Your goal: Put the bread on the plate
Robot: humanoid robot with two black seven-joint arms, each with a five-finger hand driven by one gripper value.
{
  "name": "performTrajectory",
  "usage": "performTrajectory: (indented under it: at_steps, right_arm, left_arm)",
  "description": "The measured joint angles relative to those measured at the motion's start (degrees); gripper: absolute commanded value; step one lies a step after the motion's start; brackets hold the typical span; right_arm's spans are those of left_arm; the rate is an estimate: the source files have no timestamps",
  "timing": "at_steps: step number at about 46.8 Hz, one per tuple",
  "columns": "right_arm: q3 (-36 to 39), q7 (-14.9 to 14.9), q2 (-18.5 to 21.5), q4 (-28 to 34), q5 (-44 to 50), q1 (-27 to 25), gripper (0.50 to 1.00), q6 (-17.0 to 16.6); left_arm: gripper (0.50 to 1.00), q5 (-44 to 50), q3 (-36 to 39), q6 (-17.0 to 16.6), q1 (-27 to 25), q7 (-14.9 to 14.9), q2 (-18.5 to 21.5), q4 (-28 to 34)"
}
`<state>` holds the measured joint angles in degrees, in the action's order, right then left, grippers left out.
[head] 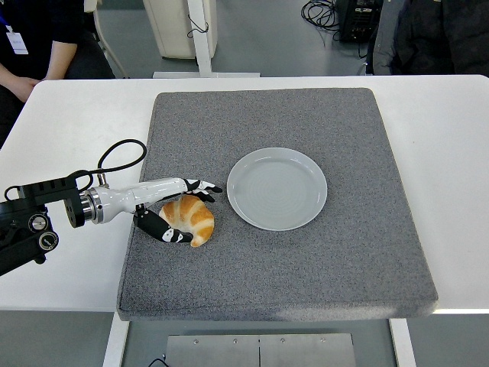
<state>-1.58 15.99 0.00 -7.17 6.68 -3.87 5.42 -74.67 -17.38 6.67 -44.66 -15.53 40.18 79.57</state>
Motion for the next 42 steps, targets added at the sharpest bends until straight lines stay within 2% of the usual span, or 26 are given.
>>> performTrajectory:
  at_steps: [15, 19, 27, 42]
  right_arm:
    - [0.00, 0.01, 0.00, 0.04, 0.00, 0.01, 1.000, 0.05]
    - [0.00, 0.00, 0.00, 0.05, 0.00, 0.00, 1.000, 0.05]
    - [0.00, 0.00, 0.00, 0.05, 0.00, 0.00, 1.000, 0.06]
    - [0.00, 0.00, 0.00, 0.05, 0.00, -0.07, 1.000, 0.13]
  left_arm:
    - [0.710, -0.26, 0.06, 0.00, 0.01, -1.17, -0.32, -0.62]
    - [0.656, -1.08, 0.06, 0.00, 0.01, -1.67, -0.30, -0.64]
    - [0.503, -2.30, 0.10, 0.08, 0.05, -2.32, -0.07, -0.77]
    - [0.500, -1.62, -0.17, 0.10, -2.97, -2.19, 0.22, -0.92]
